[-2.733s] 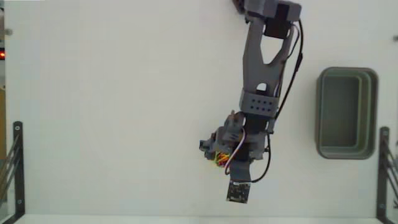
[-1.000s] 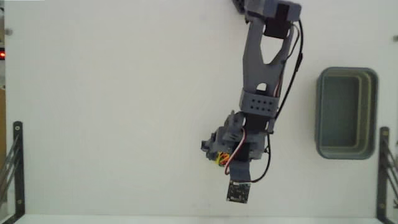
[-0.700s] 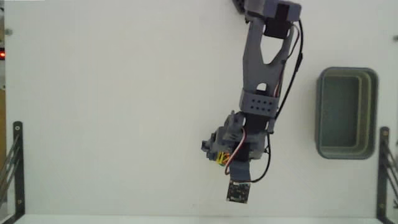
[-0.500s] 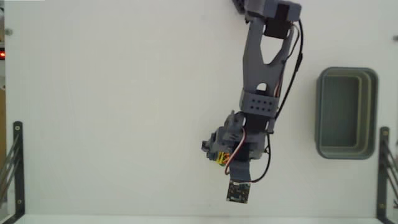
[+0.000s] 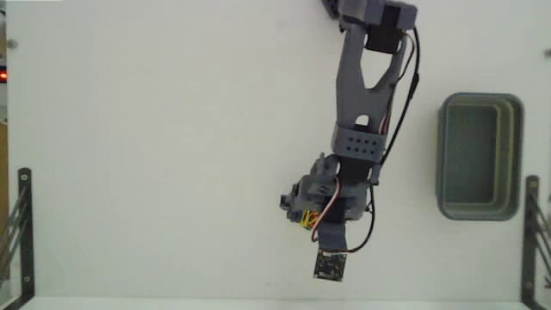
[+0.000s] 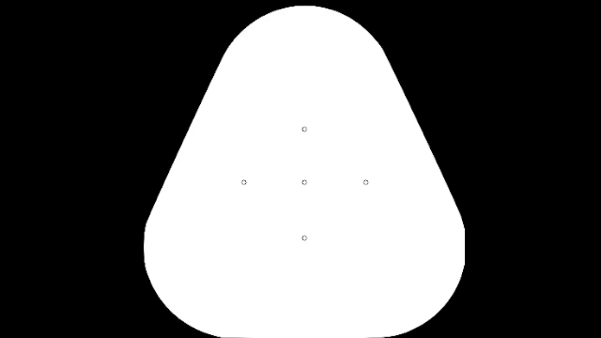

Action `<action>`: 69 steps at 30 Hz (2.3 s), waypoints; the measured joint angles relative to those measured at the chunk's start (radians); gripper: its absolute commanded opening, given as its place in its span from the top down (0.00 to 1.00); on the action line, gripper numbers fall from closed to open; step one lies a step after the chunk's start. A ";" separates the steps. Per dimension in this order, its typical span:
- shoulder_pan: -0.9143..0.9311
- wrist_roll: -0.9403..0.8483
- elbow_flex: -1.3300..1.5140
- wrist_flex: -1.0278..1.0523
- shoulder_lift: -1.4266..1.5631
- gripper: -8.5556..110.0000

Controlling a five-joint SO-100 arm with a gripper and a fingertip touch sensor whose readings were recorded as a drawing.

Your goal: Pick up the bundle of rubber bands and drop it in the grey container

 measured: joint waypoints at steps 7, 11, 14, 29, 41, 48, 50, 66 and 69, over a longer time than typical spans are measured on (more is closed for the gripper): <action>0.000 0.000 0.000 0.000 0.000 0.36; 0.000 0.000 0.000 0.000 0.000 0.37; 0.000 0.000 0.000 0.000 0.000 0.38; 0.000 0.000 0.000 0.000 0.000 0.41; 0.000 0.000 0.000 0.000 0.000 0.43; 0.000 0.000 0.000 0.000 0.000 0.45; 0.000 0.000 0.000 0.000 0.000 0.45; 0.000 0.000 0.000 0.000 0.000 0.49; 0.000 0.000 0.000 0.000 0.000 0.49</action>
